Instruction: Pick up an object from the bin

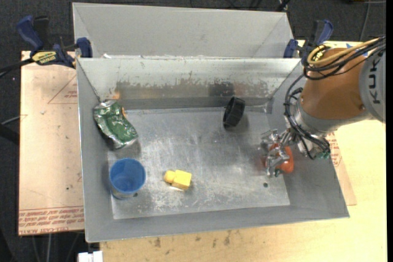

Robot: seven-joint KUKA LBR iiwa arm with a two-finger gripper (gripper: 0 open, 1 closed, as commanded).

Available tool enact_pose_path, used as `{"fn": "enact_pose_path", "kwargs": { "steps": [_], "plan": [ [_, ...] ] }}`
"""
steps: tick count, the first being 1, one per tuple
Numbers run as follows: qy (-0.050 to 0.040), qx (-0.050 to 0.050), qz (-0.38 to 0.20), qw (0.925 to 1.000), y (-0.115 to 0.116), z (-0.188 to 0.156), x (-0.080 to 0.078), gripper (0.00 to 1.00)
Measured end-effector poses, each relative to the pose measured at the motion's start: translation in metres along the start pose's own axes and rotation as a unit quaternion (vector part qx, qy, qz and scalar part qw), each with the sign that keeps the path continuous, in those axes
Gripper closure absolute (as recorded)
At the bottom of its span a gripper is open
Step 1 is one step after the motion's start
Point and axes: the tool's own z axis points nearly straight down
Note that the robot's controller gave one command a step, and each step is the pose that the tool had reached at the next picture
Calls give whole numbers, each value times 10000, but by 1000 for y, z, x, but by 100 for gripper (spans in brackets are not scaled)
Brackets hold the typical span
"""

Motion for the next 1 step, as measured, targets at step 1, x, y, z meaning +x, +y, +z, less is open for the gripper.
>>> {"fn": "enact_pose_path", "kwargs": {
  "steps": [1],
  "plan": [
    [-5,70,-162,9998,0,-47,8,100]
  ]
}}
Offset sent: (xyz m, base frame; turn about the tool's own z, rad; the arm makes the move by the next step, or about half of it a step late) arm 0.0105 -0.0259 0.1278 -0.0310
